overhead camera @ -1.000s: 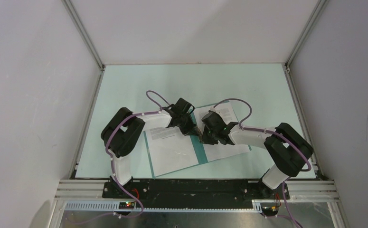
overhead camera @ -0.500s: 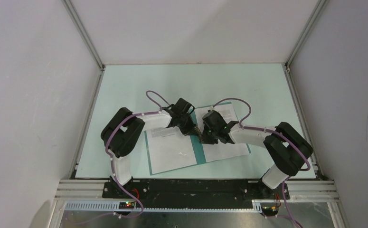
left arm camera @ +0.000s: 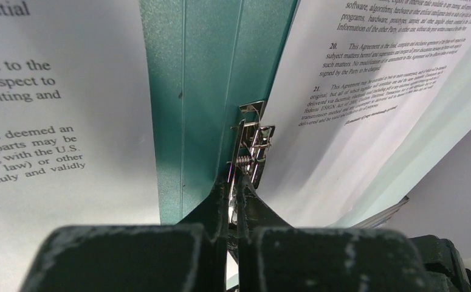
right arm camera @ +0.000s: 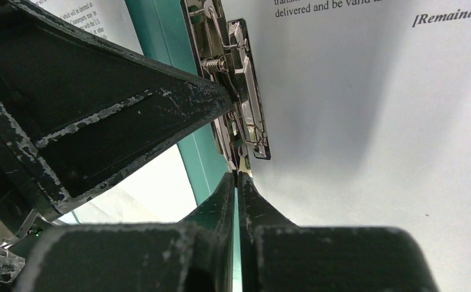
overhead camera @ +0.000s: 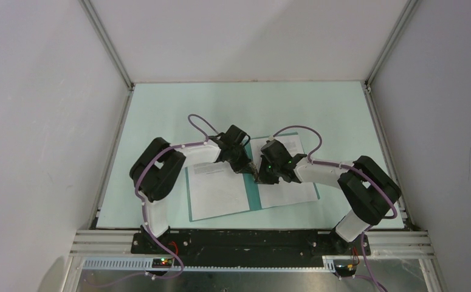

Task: Put the files into the folder

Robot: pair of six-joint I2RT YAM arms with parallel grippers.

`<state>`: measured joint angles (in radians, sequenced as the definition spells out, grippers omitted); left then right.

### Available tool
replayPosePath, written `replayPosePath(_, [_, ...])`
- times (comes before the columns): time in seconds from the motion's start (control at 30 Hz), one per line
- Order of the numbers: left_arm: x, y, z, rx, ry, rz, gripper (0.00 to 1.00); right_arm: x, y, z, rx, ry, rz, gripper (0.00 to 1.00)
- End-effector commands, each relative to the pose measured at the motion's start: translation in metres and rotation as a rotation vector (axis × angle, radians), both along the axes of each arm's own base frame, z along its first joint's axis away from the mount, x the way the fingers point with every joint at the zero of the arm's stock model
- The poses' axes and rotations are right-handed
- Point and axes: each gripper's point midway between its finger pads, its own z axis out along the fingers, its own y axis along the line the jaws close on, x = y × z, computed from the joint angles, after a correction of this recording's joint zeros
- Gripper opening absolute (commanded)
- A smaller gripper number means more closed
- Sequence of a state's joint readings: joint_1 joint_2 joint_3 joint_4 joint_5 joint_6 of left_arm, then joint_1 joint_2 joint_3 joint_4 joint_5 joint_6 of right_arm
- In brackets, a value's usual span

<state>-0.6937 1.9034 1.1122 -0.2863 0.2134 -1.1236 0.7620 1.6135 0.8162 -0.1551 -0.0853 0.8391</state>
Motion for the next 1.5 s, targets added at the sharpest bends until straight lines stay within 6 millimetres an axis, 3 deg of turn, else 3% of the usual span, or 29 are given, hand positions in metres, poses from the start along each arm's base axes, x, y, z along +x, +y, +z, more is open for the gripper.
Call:
replayPosePath(0.0, [-0.021, 0.063, -0.060, 0.332, 0.062, 0.019, 0.00, -0.012, 0.038, 0.038, 0.191, 0.012, 0.087, 0.00])
replayPosePath(0.17, [-0.008, 0.053, -0.037, 0.297, -0.008, -0.019, 0.11, -0.007, 0.029, 0.037, 0.151, -0.009, 0.060, 0.07])
replayPosePath(0.4, [0.023, 0.034, 0.016, 0.230, -0.140, -0.063, 0.30, -0.001, 0.019, 0.043, 0.112, -0.062, 0.041, 0.31])
replayPosePath(0.53, [0.036, 0.028, 0.045, 0.184, -0.194, -0.081, 0.41, 0.001, 0.014, 0.051, 0.100, -0.096, 0.033, 0.39])
replayPosePath(0.67, [0.045, 0.037, 0.071, 0.151, -0.238, -0.057, 0.51, 0.009, 0.006, 0.058, 0.011, -0.159, 0.012, 0.43])
replayPosePath(0.73, [0.050, 0.054, 0.082, 0.143, -0.257, -0.021, 0.58, 0.016, 0.002, 0.059, -0.074, -0.205, 0.015, 0.46])
replayPosePath(0.83, [0.055, 0.103, 0.095, 0.157, -0.285, 0.074, 0.67, 0.025, 0.000, 0.059, -0.232, -0.269, 0.048, 0.51])
replayPosePath(0.87, [0.055, 0.115, 0.096, 0.162, -0.289, 0.093, 0.73, 0.030, -0.003, 0.051, -0.296, -0.282, 0.055, 0.51])
replayPosePath(1.03, [0.046, 0.188, 0.099, 0.202, -0.317, 0.195, 0.90, 0.044, 0.010, 0.048, -0.408, -0.331, 0.101, 0.51])
replayPosePath(1.07, [0.046, 0.201, 0.102, 0.197, -0.325, 0.222, 0.92, 0.046, 0.007, 0.038, -0.457, -0.320, 0.104, 0.51])
replayPosePath(1.27, [0.020, 0.251, 0.078, 0.247, -0.281, 0.274, 0.99, 0.046, 0.010, 0.021, -0.541, -0.294, 0.144, 0.48])
replayPosePath(1.47, [-0.003, 0.267, 0.053, 0.266, -0.216, 0.276, 1.00, 0.045, 0.010, 0.004, -0.572, -0.257, 0.175, 0.44])
